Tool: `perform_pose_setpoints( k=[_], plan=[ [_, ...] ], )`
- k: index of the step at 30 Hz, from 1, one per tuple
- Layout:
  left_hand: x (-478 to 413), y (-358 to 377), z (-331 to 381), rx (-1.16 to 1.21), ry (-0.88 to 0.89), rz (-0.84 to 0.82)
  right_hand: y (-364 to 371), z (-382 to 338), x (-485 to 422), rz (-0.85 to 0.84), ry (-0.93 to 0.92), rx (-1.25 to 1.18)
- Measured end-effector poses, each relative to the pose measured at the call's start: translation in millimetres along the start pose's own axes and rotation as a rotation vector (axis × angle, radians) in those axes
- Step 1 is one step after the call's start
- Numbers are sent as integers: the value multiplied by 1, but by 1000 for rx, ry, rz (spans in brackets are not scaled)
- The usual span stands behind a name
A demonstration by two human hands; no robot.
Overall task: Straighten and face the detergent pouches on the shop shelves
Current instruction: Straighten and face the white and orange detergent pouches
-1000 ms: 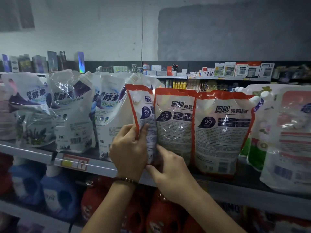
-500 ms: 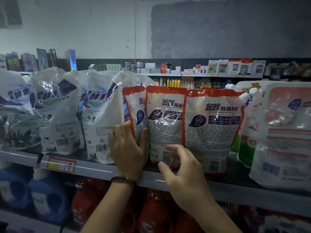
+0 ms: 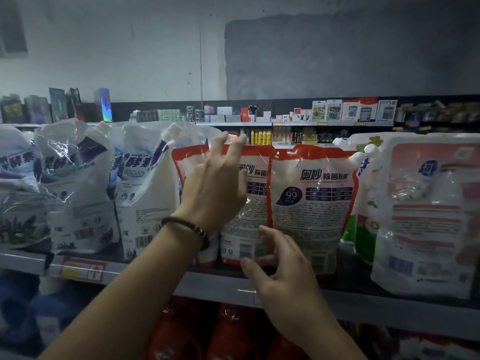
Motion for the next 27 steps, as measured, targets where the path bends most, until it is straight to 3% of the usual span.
perform_pose_setpoints(
  k=[5, 10, 13, 16, 22, 27],
  plan=[
    [-18, 4, -12, 24, -148, -260, -4, 7, -1, -20, 29, 32],
    [-23, 4, -16, -65, -122, -423, -4, 13, -4, -39, 63, 29],
    [-26, 10, -27, -56, -141, -377, -5, 17, -6, -28, 66, 44],
    [-31, 8, -31, -33, -173, -207, -5, 19, -7, -40, 64, 56],
    [-32, 0, -27, -168, -38, -115, -7, 19, -10, -24, 54, 70],
    [-27, 3, -19, 256, -246, -160, -8, 17, -13, -31, 27, 100]
  ],
)
Point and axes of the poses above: each hand's wrist, its own x-axis away from the middle knuckle, its own y-axis out of the palm, z = x × y, the point moved 5 cm from there along -x, towards the middle knuckle, and after that the axes turned 15 degrees about z, right-handed, at the moved point
